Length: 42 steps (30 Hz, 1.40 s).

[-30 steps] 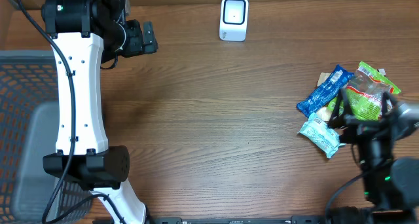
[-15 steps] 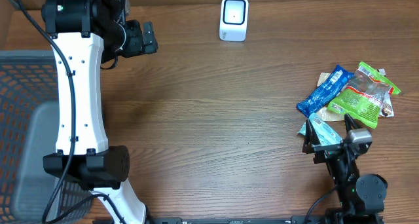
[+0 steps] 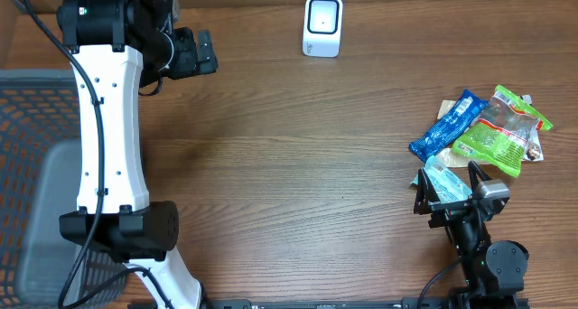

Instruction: Scan the item barcode

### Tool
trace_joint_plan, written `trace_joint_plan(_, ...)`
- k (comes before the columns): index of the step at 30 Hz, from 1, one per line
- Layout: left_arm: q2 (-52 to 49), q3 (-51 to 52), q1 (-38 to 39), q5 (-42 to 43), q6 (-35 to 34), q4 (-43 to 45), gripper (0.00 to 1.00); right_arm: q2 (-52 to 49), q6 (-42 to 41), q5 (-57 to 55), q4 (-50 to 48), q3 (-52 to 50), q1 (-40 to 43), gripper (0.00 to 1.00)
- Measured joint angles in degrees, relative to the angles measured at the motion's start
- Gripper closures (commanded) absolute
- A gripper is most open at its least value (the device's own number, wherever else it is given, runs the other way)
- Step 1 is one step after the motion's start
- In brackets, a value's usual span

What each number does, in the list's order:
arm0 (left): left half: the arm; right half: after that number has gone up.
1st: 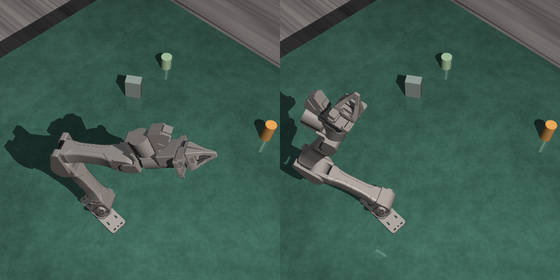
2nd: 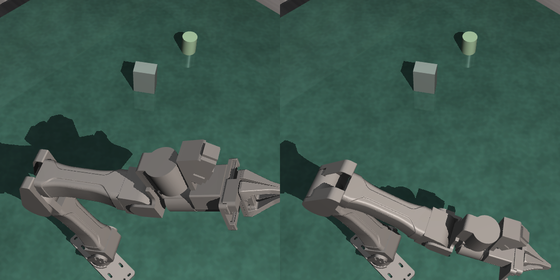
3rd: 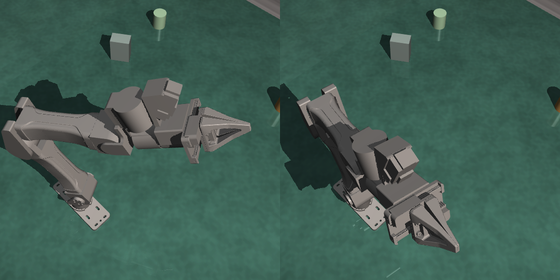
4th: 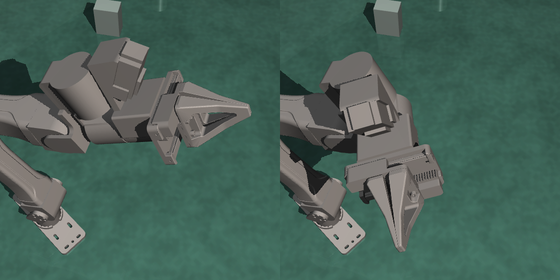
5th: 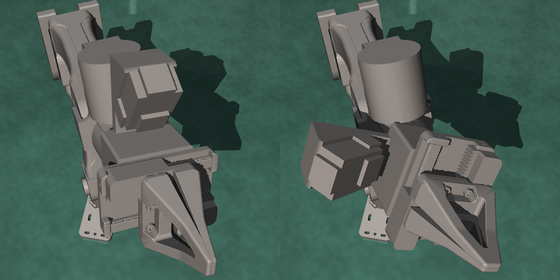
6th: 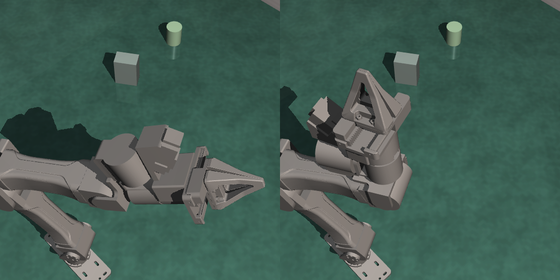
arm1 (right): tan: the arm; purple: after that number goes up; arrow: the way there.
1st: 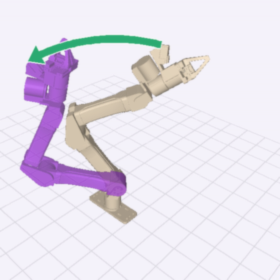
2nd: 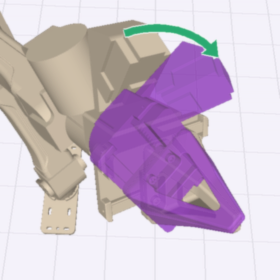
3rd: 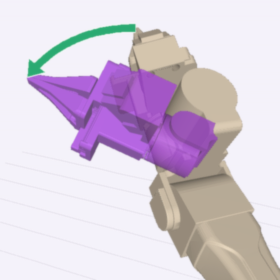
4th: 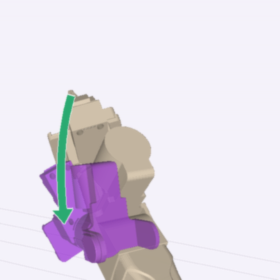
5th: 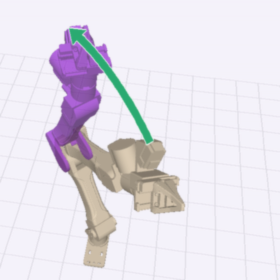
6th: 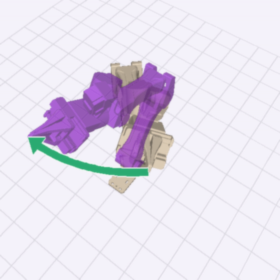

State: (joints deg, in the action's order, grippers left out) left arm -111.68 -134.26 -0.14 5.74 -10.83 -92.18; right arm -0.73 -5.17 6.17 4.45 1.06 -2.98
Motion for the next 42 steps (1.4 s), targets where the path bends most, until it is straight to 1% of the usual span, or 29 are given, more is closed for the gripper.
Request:
trace_joint_plan(26,0.0,0.0,0.1,0.0,0.0,0.0,0.0,0.0,-0.6,0.0,0.0,0.0,0.0,0.0)
trace_joint_plan(32,0.5,0.3,2.7,0.0,0.0,0.1,0.0,0.0,-0.6,0.0,0.0,0.0,0.0,0.0)
trace_joint_plan(35,4.2,5.1,5.4,0.0,0.0,1.2,0.0,0.0,-0.6,0.0,0.0,0.0,0.0,0.0)
trace_joint_plan(40,17.6,22.2,7.9,-0.3,0.0,7.1,0.01,0.0,-0.6,0.0,0.0,0.0,0.0,0.0)
trace_joint_plan(42,24.0,29.5,7.7,-0.9,0.0,12.7,0.0,0.0,-0.6,0.0,0.0,0.0,0.0,0.0)
